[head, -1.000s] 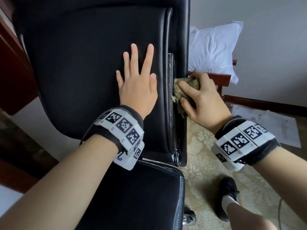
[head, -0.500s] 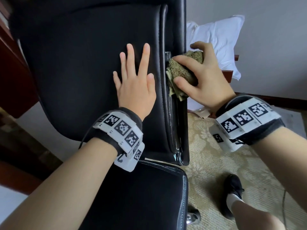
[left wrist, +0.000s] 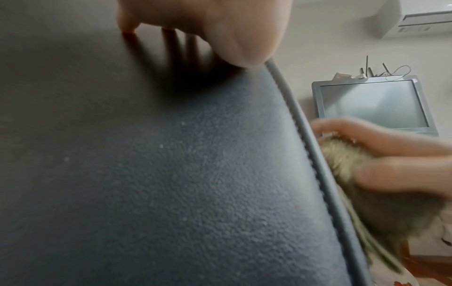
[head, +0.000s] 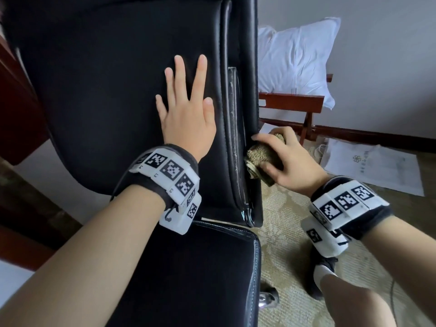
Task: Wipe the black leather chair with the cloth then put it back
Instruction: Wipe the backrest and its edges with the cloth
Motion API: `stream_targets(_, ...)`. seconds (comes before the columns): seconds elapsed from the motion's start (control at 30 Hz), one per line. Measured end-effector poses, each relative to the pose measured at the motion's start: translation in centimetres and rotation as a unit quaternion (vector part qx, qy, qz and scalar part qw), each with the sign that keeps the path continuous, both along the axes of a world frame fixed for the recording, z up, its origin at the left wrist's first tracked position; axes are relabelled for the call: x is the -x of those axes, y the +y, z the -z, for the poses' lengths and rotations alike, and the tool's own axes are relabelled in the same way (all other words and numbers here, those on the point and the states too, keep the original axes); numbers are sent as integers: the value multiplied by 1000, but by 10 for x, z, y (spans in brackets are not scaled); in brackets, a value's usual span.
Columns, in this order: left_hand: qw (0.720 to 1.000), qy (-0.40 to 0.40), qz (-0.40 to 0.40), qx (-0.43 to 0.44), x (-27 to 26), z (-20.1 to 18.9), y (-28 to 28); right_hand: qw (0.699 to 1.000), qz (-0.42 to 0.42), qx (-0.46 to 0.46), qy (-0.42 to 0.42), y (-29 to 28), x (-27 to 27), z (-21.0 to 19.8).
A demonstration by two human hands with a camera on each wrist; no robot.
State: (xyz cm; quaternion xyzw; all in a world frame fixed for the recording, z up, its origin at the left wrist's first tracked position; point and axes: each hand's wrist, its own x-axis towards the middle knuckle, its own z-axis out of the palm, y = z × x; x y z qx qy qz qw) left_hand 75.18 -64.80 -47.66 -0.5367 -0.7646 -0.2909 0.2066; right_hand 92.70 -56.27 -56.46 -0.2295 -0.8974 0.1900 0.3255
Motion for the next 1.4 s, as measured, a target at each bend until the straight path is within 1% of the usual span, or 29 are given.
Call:
stream_targets(0.03,1000,0,1,1,0,0,0,1000,-11,21,21,0,-1,-8)
stream_targets(0.1,1000,2,0,3,1,-1,-1,998,-39,26,45,1,-4,-28)
stream_targets(0.17,1000,1,-2,4,0,-2,-2,997,-71,11,33,1,-7,-52)
stream_targets(0.23,1000,1,-2,6,0,-2,-3,995,-96,-39,-3,1,-8,-74)
stream_targets(0.3,1000,2,-2,6,0,-3,-3,991,-101,-87,-33,1,-3,-91)
stream_targets(0.37,1000,4,-5,7,0,-3,-3,985,-94,-138,-35,4,5,-100)
stream_targets(0.43,1000,7,-10,7,0,-3,-2,980,-42,-192,-16,8,11,-100)
stream_targets(0.5,1000,7,-12,8,-1,-2,-1,972,59,-225,31,9,13,-93)
stream_targets(0.57,1000,6,-10,8,-1,-1,-1,959,153,-225,83,3,14,-77)
stream_targets(0.63,1000,4,-7,4,0,-1,0,949,175,-228,130,-5,17,-57)
stream_targets(0.67,1000,4,-8,3,0,0,0,949,165,-221,151,-9,19,-48)
stream_targets(0.7,1000,5,-9,3,0,0,0,956,145,-195,164,-13,21,-41)
stream_targets(0.77,1000,8,-10,1,0,0,-1,976,101,-102,167,-21,24,-35)
stream_targets(0.83,1000,8,-9,-1,0,0,0,987,84,11,139,-27,24,-34)
stream_targets(0.9,1000,4,-9,-1,-1,1,1,984,89,99,117,-28,24,-34)
stream_targets(0.93,1000,3,-9,-2,-1,1,1,981,86,120,128,-28,25,-35)
stream_targets(1.03,1000,4,-6,-7,0,2,1,967,73,131,208,-28,35,-44)
stream_targets(1.1,1000,3,-4,-9,0,2,1,957,87,143,238,-29,45,-51)
stream_targets(1.23,1000,5,-4,-9,1,3,2,957,137,141,215,-29,51,-52)
stream_targets(1.33,1000,4,-2,-11,1,4,2,964,123,90,218,-24,48,-42)
stream_targets(1.4,1000,5,-1,-12,1,3,2,972,107,44,203,-19,44,-35)
